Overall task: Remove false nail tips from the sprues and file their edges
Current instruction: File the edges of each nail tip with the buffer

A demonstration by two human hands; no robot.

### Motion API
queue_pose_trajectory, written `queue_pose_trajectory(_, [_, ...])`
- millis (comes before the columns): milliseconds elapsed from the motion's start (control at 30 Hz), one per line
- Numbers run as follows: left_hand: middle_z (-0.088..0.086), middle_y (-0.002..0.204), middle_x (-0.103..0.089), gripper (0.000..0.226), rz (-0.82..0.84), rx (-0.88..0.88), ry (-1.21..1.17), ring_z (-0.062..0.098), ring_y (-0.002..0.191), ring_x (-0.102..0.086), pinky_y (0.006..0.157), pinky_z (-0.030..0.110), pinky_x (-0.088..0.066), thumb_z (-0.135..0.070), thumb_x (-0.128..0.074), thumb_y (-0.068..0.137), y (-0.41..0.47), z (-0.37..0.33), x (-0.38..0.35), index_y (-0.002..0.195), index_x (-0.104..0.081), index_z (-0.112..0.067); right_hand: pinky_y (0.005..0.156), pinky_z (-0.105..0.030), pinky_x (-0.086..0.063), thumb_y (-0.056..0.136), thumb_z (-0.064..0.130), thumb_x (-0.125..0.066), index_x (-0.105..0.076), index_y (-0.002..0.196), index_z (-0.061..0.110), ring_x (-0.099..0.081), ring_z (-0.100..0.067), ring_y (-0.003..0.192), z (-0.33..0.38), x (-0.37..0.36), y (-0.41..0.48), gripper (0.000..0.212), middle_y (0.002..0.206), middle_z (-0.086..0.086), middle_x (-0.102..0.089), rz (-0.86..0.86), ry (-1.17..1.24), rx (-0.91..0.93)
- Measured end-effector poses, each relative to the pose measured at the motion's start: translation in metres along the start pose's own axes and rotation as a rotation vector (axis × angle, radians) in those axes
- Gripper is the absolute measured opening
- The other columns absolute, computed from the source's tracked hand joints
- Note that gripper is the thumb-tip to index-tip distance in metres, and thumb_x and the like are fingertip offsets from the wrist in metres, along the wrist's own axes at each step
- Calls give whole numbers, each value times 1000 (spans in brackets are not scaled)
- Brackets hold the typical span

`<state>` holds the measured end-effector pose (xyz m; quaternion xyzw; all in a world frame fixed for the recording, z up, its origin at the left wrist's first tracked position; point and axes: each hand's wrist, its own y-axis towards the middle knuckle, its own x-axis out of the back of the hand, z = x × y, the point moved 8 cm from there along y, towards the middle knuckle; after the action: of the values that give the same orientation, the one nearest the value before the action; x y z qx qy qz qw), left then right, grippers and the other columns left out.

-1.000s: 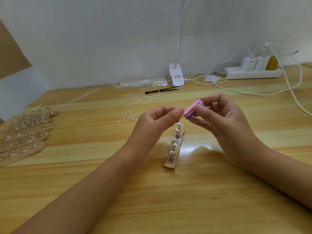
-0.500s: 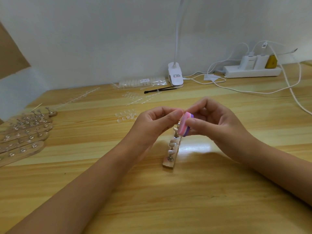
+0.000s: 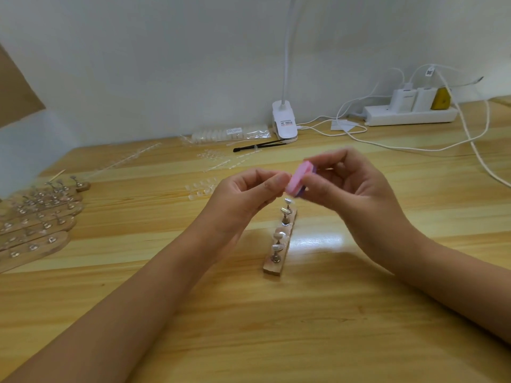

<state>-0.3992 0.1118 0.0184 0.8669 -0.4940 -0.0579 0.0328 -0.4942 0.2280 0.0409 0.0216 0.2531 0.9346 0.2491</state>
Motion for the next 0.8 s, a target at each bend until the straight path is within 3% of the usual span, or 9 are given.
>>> queue_pose_trajectory(100, [-6,83,-69,38,-34,-6,7,7,85,-62,93,25,-49,-37,-74,66,1,-1,4,96,-74,-14,89,-37,-57,80,24,-70,-59,102,16,-71,-23,96,1,12,3,26,98,-4,-72,-72,29,-17])
queue_pose_trajectory(200, [0,90,-72,41,-38,-3,10,11,90,-64,96,28,-49,-37,-73,66,2,2,5,99,-73,-12,84,-36,-59,81,19,-71,-61,100,13,-72,-24,90,-4,-3,0,22,95,-7,-72,83,20,-80])
queue_pose_trajectory(267, [6,98,-73,43,-2,-5,-8,13,93,-66,94,26,-52,-36,-71,70,1,1,2,101,-71,-7,83,-36,-59,79,20,-73,-61,100,12,-72,-25,92,-7,-11,-2,25,96,-8,-73,100,34,-85])
queue_pose_trajectory(400, [-3,87,-70,23,13,-5,-21,7,86,-63,90,22,-51,-35,-72,70,2,1,1,86,-77,-20,88,-35,-57,80,18,-70,-59,104,9,-71,-24,98,-8,1,2,28,97,-6,-72,-54,133,-100])
queue_pose_trajectory(467, [-8,85,-71,21,37,-10,27,6,88,-65,93,24,-52,-34,-73,71,0,4,-1,88,-77,-24,86,-30,-57,82,15,-67,-58,104,8,-71,-21,98,-7,14,5,25,97,-6,-70,-131,208,-115])
queue_pose_trajectory(633, [-5,91,-75,35,17,-64,100,8,89,-69,84,20,-54,-37,-71,75,1,-6,9,105,-71,-19,82,-26,-57,82,16,-66,-58,104,10,-71,-18,94,-8,34,8,24,94,-5,-69,-215,211,-151])
queue_pose_trajectory(800, [-1,77,-73,29,-20,-175,357,11,75,-67,72,21,-53,-38,-59,86,0,-17,23,86,-63,-9,77,-25,-57,82,15,-67,-59,107,7,-71,-19,93,-28,32,7,27,100,-12,-65,-219,183,-266])
